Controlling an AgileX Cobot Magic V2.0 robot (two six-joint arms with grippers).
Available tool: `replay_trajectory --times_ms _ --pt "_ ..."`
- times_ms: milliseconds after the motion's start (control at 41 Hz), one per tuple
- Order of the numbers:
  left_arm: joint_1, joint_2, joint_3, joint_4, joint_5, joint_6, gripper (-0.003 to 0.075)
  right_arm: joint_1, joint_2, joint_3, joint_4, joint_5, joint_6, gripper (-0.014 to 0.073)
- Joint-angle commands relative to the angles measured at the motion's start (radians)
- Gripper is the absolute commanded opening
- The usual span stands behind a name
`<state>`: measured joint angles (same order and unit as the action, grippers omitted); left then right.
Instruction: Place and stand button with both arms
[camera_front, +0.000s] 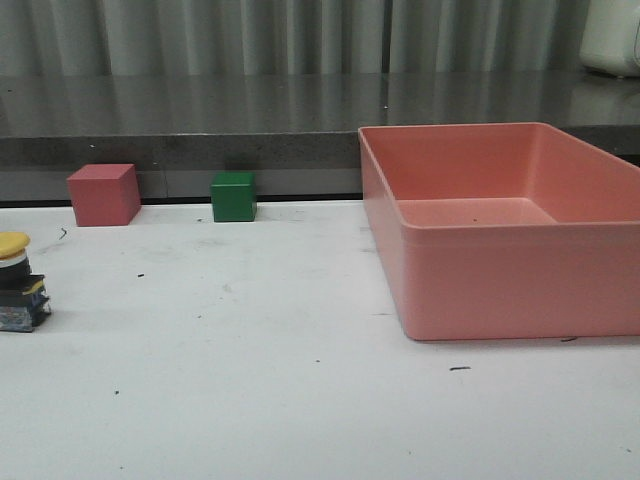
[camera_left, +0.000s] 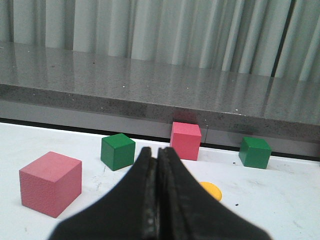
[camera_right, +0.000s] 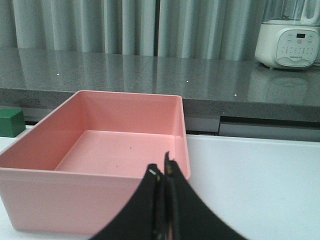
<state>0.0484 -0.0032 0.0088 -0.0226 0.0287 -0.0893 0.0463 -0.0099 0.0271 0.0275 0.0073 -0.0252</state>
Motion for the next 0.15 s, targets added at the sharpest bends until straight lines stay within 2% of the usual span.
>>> replay_trajectory --times_ms 0,122 --pt "-0.007 -0.023 0.015 -0.008 -0.081 -0.005 -0.0020 -0.007 -0.019 -0.003 0.000 -0.090 -0.007 -0.0068" --pt "-0.007 -0.023 0.015 -0.008 -0.081 -0.005 -0.0020 -0.007 -0.019 -0.003 0.000 -0.090 -0.007 -0.0068"
